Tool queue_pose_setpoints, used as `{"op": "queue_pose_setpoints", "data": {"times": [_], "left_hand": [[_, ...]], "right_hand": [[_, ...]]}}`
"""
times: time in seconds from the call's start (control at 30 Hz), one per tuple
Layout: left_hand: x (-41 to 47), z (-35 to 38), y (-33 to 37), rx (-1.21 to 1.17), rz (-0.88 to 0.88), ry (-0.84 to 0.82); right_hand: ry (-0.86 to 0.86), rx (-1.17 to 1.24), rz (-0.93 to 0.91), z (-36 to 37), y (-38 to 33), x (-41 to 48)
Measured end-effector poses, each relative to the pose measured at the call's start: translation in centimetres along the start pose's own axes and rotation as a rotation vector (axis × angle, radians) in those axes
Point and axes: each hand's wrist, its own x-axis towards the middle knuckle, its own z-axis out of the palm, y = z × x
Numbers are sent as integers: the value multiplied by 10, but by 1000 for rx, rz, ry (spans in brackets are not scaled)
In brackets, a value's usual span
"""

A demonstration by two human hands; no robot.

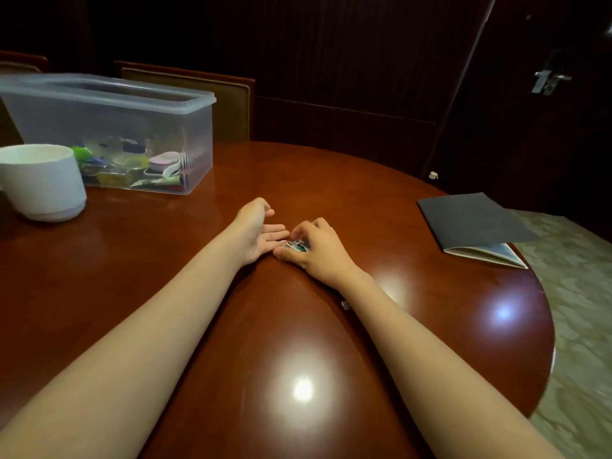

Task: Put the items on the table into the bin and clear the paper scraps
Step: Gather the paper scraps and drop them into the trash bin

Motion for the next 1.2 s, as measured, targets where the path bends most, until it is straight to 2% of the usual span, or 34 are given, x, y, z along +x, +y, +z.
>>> {"op": "queue_pose_setpoints", "data": {"times": [0.2,0.33,0.43,0.53,0.63,0.77,0.83,0.9,1.0,1.1,1.2], "left_hand": [[0,-4,-1,-66,53,63],[-5,3,-6,-13,75,79],[-5,6,-7,172,134,83],[-1,-2,-8,498,246,73],[0,-7,-11,749,344,-33],[-8,1,-15,1134,374,-348],[-13,8,-19,1235,371,-398],[-16,18,-25,1312,397,-364],[-19,31,-33,1398,419,-337],[-23,36,-35,1354,407,-412],[-26,36,-37,1348,412,-491]], "right_hand": [[47,-78,24,-2,-6,2],[40,-159,86,-3,-12,8],[81,-173,71,-2,-9,7],[114,-7,65,-4,0,6],[248,236,136,-12,8,9],[446,555,324,-26,23,10],[447,718,457,-30,31,11],[404,833,582,-33,36,11],[429,923,637,-33,40,13],[477,958,606,-32,43,10],[497,674,459,-34,47,-1]]}}
